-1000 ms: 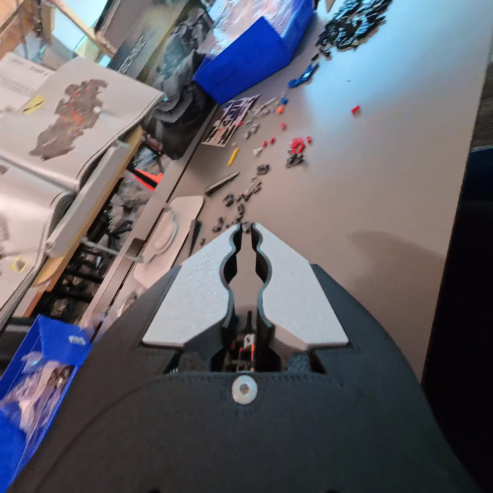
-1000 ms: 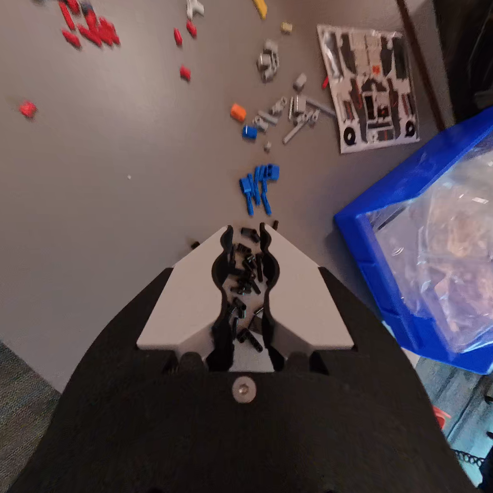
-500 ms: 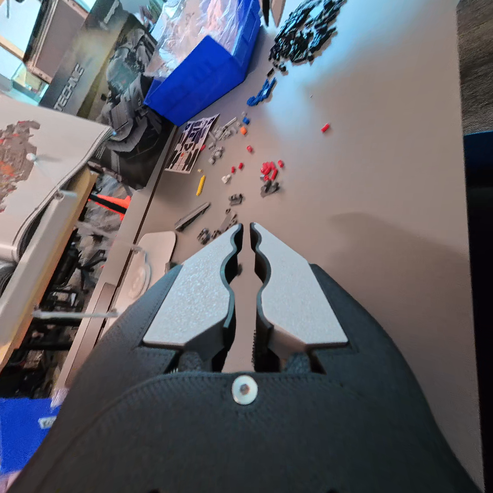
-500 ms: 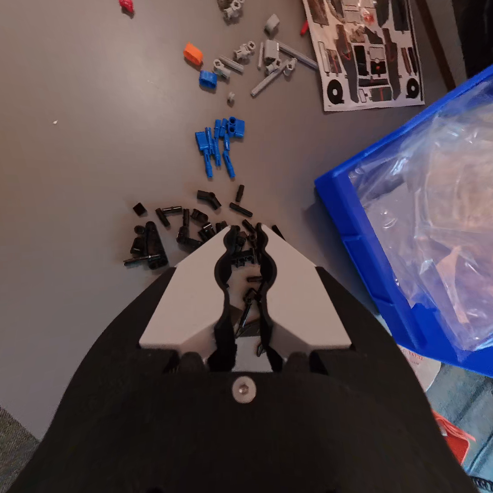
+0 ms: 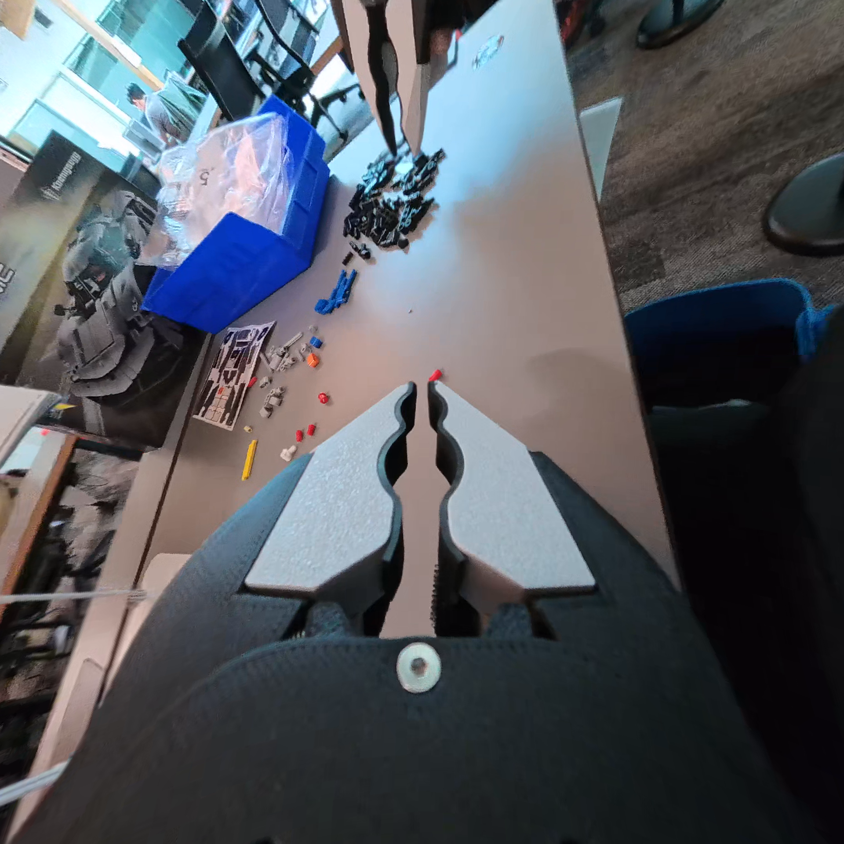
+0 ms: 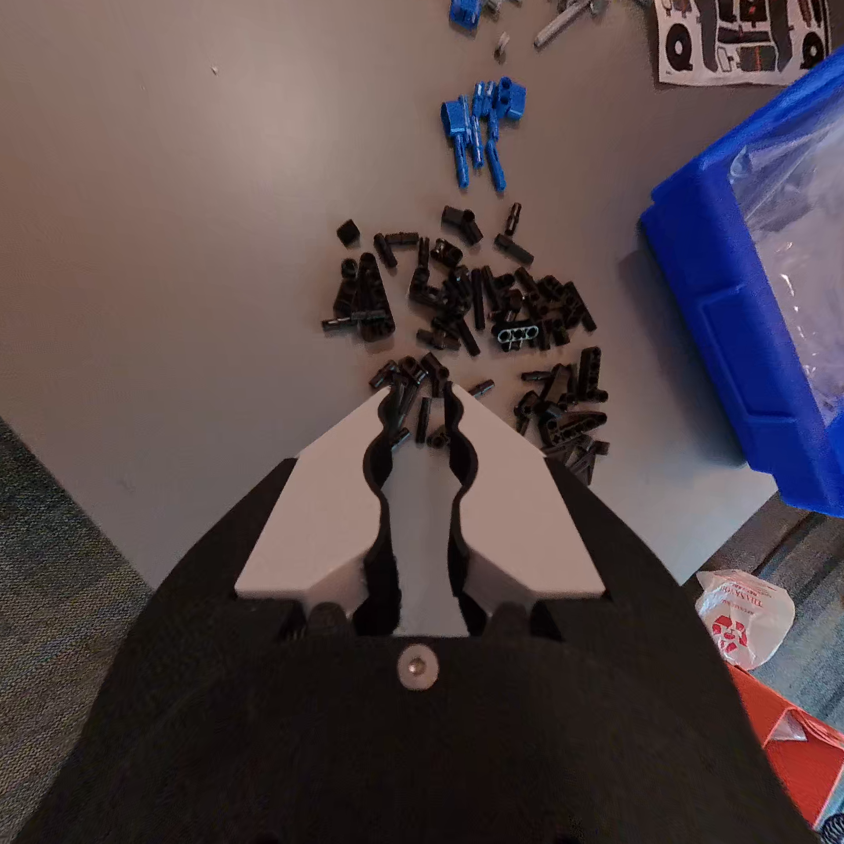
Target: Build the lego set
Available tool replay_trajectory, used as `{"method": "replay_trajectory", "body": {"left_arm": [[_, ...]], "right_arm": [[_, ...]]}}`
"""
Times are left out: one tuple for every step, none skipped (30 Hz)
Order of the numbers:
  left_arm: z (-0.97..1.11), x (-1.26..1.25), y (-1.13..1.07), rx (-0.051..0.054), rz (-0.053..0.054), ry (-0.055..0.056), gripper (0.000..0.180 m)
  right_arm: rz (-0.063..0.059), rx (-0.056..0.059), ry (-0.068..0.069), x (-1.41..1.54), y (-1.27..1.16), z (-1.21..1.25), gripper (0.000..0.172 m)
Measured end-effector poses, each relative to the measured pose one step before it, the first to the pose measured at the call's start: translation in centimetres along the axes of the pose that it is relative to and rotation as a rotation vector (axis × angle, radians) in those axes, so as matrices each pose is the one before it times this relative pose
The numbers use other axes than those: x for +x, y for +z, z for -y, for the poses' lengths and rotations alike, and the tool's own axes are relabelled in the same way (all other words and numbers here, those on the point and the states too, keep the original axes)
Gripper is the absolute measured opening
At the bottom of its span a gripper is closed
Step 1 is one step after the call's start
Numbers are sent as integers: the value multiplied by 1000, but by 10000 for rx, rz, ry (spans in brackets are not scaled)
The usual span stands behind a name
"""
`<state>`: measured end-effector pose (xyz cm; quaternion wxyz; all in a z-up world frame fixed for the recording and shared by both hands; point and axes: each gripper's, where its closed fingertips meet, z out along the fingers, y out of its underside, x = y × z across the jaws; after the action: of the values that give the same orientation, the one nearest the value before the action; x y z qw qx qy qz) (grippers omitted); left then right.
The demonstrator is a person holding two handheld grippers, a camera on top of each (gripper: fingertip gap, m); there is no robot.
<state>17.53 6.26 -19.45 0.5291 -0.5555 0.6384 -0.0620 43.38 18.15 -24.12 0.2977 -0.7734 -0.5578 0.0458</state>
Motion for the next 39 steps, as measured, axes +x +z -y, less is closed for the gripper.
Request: {"method": "replay_trajectory", "body": {"left_arm": [[-367,20,707,-223,66,265,3],[-343,129,681,-192,-41,187,3],[-278,36,606,-155,-18,80,3],[-152,-66,485,-74,16,13,2],[-120,18,375,-34,-56,-7,2],[-106,-27,272,-33,-45,-21,2],[-81,-117,191,-28,16,-39,2],[-96,-87,126,-24,8,-44,1],[-175,-24,117,-29,-15,-43,1],[-254,-10,139,-55,-9,-44,1],[-289,25,163,-79,-18,-36,1],[-283,49,171,-78,-28,-11,1],[-228,33,165,-61,-14,3,0],[-171,25,160,-53,-22,-11,0],[-109,14,133,-30,-20,-24,0],[-47,38,105,-11,-26,-18,0],[-56,24,76,-9,-19,-17,0],[-50,29,54,-8,-16,-20,0],[-73,40,55,-12,-22,-27,0],[-107,43,58,-21,-24,-24,0],[-97,47,52,-23,-21,-11,0],[-91,22,47,-24,-11,-6,0],[-63,6,43,-25,-3,0,0],[-45,-15,37,-19,9,8,0],[-48,-21,24,-20,8,8,0],[-17,-7,17,-9,1,-4,0],[-13,6,16,0,-6,-11,0],[-22,10,13,-5,-3,-4,0],[-39,9,23,-14,3,7,0],[-37,15,14,-22,7,15,0],[-37,-6,11,-17,19,18,0],[-10,-7,-4,-5,13,4,0],[0,-6,-1,-2,-1,-8,0],[-8,-36,11,-8,8,-6,0],[-22,-62,1,-13,24,-1,0],[-25,-55,11,-17,23,2,0],[-26,-34,-9,-11,19,-2,0],[-30,5,-12,-7,2,-8,0],[-35,48,-12,-6,-11,-3,0]], "right_arm": [[-100,17,31,206,152,-304,14],[11,18,65,124,200,-280,14],[17,-4,68,174,200,-255,13],[-37,7,48,257,199,-190,12],[68,17,54,103,170,-134,12],[50,-2,35,115,90,-152,13],[-39,-13,16,224,-58,-198,13],[33,72,31,65,-194,-56,13],[167,232,26,-252,-276,228,12],[273,303,-5,-496,-264,375,12],[293,185,-14,-602,-150,235,10],[164,21,-42,-428,-13,15,10],[1,-61,-52,-171,95,-77,10],[-21,-85,-17,-55,162,-113,10],[-9,-57,-15,-21,186,-65,10],[9,-16,-11,-32,168,-7,10],[28,22,3,-56,139,87,10],[46,36,7,-78,125,123,10],[37,-32,-1,-78,135,9,10],[-35,-102,-39,16,158,-98,9],[-42,-91,-51,14,166,-89,8],[18,-50,-28,-85,158,-31,6],[12,-56,-21,-61,143,-61,4],[-37,-13,-19,20,99,12,4],[-20,27,7,5,33,46,3],[-6,23,13,3,12,25,2],[0,22,29,8,-13,-2,2],[17,28,66,-3,8,0,2],[9,30,32,2,-4,11,1],[-18,35,-57,-25,-6,16,0],[-23,26,-48,-19,-5,14,0],[-2,31,24,-26,-16,11,0],[14,29,72,-24,-12,-20,1],[10,20,61,-12,-10,-37,1],[-3,10,65,27,-2,-38,2],[-19,-31,93,81,14,-99,5],[-10,-73,75,56,63,-179,7],[33,-25,50,-21,76,-113,5],[86,39,60,-101,35,-21,4]]}}
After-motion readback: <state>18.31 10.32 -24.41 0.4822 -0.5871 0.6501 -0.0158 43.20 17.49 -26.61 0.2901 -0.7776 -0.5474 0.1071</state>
